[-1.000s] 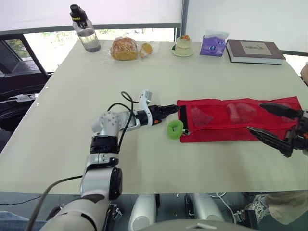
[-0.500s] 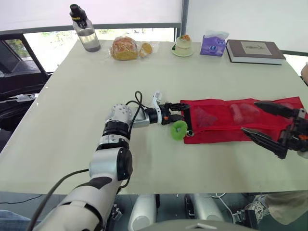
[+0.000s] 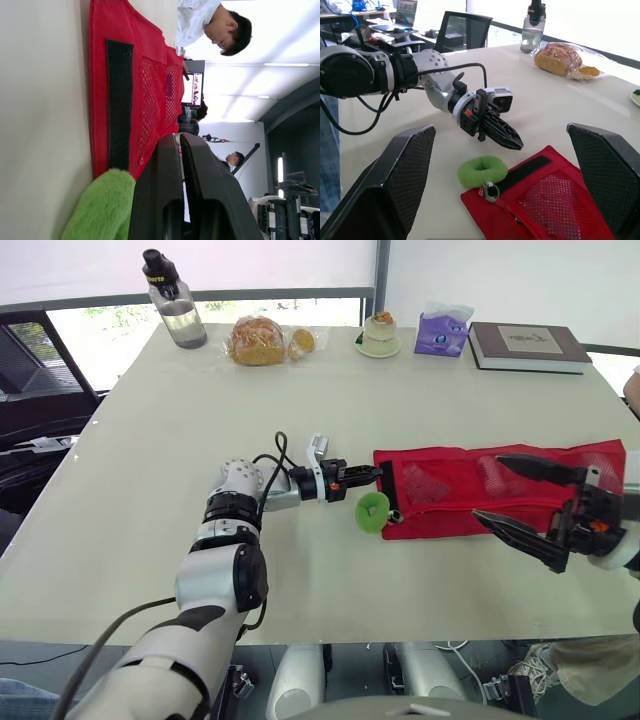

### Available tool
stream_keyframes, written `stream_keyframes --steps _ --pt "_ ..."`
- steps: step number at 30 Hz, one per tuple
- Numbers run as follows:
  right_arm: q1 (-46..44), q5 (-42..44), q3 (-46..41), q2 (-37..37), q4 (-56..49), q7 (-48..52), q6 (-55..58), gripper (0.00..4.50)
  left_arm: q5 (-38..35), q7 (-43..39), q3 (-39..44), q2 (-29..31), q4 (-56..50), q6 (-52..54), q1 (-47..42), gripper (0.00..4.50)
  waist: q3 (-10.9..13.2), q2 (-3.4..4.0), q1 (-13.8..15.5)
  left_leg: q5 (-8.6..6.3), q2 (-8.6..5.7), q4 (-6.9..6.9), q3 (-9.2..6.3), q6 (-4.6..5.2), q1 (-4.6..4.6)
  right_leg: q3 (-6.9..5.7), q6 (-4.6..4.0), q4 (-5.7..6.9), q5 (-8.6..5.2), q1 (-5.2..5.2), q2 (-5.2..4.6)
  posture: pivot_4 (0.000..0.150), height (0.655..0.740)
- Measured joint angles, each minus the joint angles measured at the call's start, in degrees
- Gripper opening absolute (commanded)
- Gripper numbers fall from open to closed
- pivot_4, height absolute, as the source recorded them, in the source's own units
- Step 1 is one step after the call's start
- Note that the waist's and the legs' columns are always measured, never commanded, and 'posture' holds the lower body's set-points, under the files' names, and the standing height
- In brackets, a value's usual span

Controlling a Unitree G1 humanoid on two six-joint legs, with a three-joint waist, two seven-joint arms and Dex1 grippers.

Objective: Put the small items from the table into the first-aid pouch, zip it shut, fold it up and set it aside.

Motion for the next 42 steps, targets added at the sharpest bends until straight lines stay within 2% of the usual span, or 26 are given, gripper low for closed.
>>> stream_keyframes --steps 6,12,15,22,25,28,37,41,42 --pt "-0.9 -0.7 1.0 0.0 1.2 0.4 -0.5 4.5 2.9 1.5 -2.4 -0.7 -6.5 -3.0 2.0 0.14 0.0 0.0 0.1 0.0 0.02 0.0 0.0 0.0 0.02 0.01 0.0 0.02 0.01 0.0 -0.02 0.15 0.74" --pt "-1.4 -0.8 1.6 0.1 1.5 0.5 -0.8 4.5 6.0 5.2 -3.9 -1.4 -9.2 -4.4 1.7 2.92 0.0 0.0 0.1 0.0 0.01 0.0 0.0 0.0 -0.02 0.0 0.0 0.01 0.01 0.0 -0.02 0.15 0.74" --pt "-1.6 -0.9 1.6 0.1 1.5 0.5 -0.9 4.5 6.0 6.8 -4.7 -2.0 -12.8 -2.6 0.9 4.47 0.0 -0.01 0.3 0.0 0.0 0.0 -0.01 0.0 -0.04 0.01 0.0 -0.01 0.0 0.0 -0.08 0.15 0.74" --pt "-0.3 -0.9 1.4 0.1 1.5 0.5 -0.9 4.5 8.2 9.9 -7.8 -1.0 -19.3 -0.7 0.9 4.47 0.0 0.0 -0.1 0.0 0.01 0.0 -0.01 0.0 0.05 0.01 0.01 0.05 0.01 0.01 0.02 0.15 0.74" --pt "-0.3 -1.2 1.4 0.1 1.5 0.6 -1.1 4.5 9.1 11.0 -7.7 -2.7 -18.0 -1.5 -0.1 4.47 0.0 0.0 0.2 0.01 -0.01 0.03 0.0 0.0 0.04 0.01 0.01 0.04 0.01 0.01 0.01 0.15 0.74" --pt "-1.1 -1.5 1.5 0.1 1.6 1.1 -1.5 4.5 10.4 12.2 -6.5 -6.4 -11.5 -5.6 -3.2 4.47 0.0 -0.01 0.9 0.01 -0.06 0.11 -0.06 0.01 0.02 -0.04 0.06 -0.05 0.03 0.13 -0.12 0.15 0.74" --pt "-1.9 -0.9 1.0 -0.3 1.9 1.1 -1.5 4.5 11.5 6.4 -3.6 -8.6 5.8 -14.5 -9.2 4.47 0.0 -0.02 1.9 0.02 -0.37 0.12 -0.25 0.05 -0.03 -0.18 0.07 -0.11 0.03 0.2 -0.23 0.15 0.74" --pt "-1.7 -0.7 -0.1 -0.3 1.6 0.7 -1.5 4.5 11.7 4.0 -2.8 -8.8 9.5 -15.5 -9.9 3.62 0.0 -0.02 1.8 0.02 -0.38 0.09 -0.37 0.05 -0.07 -0.29 0.07 -0.15 0.03 0.21 -0.24 0.15 0.74" --pt "-1.5 -0.7 -0.2 -0.3 1.6 0.5 -1.5 4.5 12.4 3.1 -3.0 -9.2 10.4 -15.7 -9.9 2.91 0.0 -0.02 1.8 0.02 -0.38 0.07 -0.42 0.04 -0.11 -0.35 0.06 -0.18 0.03 0.21 -0.24 0.15 0.74"
